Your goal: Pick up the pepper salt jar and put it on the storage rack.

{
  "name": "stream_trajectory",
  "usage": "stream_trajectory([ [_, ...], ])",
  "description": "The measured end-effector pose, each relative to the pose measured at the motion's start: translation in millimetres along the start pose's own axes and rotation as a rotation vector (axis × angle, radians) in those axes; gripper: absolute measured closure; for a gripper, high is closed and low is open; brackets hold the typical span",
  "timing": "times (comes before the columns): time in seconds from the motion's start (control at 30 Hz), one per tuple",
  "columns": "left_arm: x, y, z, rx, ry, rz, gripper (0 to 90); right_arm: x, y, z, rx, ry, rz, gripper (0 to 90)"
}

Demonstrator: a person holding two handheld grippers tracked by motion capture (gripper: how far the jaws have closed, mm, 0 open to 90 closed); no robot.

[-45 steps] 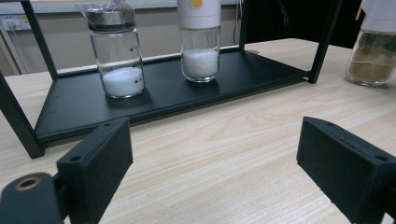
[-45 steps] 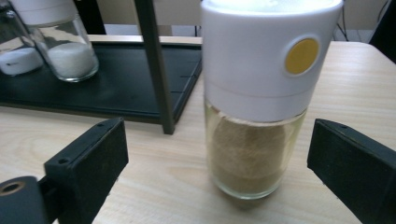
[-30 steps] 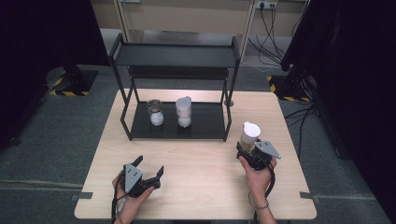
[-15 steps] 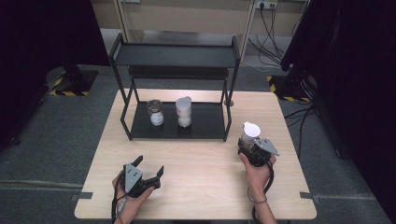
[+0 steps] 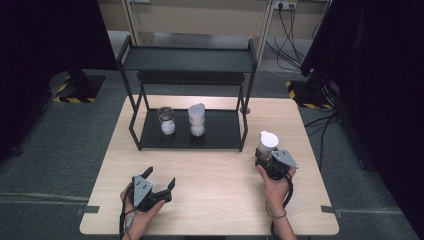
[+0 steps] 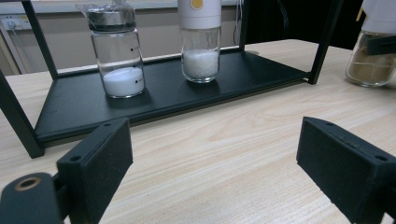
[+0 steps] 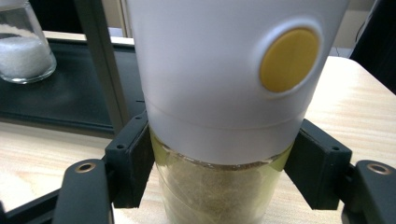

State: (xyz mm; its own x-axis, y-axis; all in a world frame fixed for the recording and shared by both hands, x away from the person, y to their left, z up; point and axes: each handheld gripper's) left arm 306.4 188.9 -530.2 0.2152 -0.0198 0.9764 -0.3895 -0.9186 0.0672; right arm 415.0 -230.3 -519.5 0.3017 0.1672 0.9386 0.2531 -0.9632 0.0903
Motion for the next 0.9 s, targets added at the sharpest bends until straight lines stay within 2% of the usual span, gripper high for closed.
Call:
stream_trajectory([
  [0.23,0.0,0.3,0.1,0.001,-0.001,0.002,10.1,-1.5,-5.4,-11.3,0.024,0.029,-0.006,30.7],
  [0.53,-0.1,0.8,0.0,0.001,0.001,0.005,10.1,8.4,-19.3,-28.2,0.064,0.080,-0.027,30.7],
  [0.7,-0.1,0.8,-0.1,0.002,0.002,0.005,10.1,14.6,-28.1,-33.5,0.083,0.101,-0.044,30.7],
  [0.9,-0.1,0.6,-0.2,0.002,0.002,0.004,10.1,20.4,-38.4,-36.4,0.109,0.123,-0.043,30.7],
])
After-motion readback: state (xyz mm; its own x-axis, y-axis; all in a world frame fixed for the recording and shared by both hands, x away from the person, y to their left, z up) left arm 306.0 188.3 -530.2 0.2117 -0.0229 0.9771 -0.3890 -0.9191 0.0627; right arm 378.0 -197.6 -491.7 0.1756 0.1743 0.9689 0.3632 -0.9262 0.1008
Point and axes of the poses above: each handheld gripper's, and its own axes: z roughly forward along the jaws, x roughly out of its top, y roughly to its right, and after that the axes turned 4 degrees about -z, right-handed
